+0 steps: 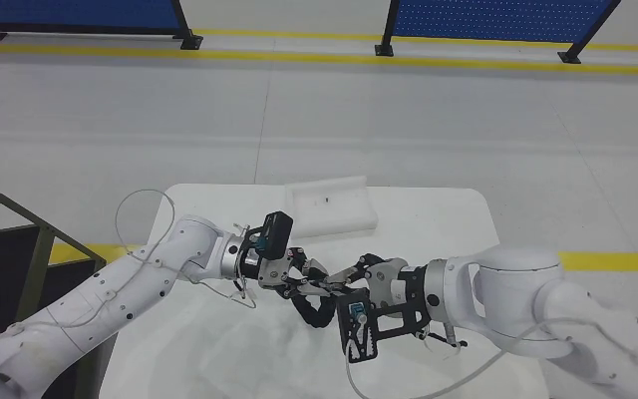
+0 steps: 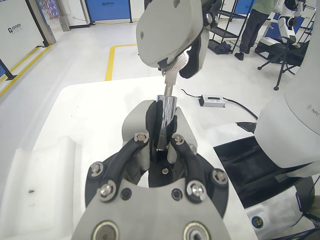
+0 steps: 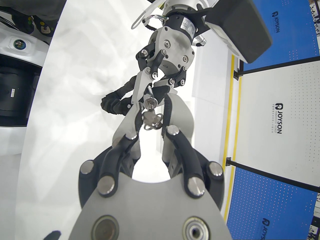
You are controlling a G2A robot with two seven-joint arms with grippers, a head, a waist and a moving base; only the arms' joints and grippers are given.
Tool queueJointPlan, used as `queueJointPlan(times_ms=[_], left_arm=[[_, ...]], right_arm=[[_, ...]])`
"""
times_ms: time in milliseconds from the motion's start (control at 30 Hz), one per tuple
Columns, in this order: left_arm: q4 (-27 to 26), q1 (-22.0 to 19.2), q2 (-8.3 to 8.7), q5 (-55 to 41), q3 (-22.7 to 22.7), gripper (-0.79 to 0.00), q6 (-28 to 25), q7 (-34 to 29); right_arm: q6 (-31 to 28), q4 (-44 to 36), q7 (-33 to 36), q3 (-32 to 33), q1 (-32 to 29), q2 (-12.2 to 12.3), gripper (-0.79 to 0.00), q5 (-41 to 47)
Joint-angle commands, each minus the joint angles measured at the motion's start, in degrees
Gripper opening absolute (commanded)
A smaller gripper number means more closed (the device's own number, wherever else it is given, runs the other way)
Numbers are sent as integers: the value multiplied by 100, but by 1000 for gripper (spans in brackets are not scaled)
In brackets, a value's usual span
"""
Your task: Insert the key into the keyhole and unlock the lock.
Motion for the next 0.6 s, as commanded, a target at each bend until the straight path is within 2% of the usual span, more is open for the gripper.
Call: queueJointPlan(times_ms=[0,133,367,567], left_arm=[[-1,1,-3,4,0,-785,0,11],[-8,-8,-14,16,0,-785,0,22],[9,-54,-54,111,0,-785,0,67],[109,-96,-84,280,-16,-785,0,184]], right_arm=[[-1,3,-31,17,-27,-3,-785,-24],[175,38,-117,64,-126,-12,-785,7],[1461,64,-16,201,-471,-35,-785,974],[2249,19,-81,289,-776,-59,-785,1206]])
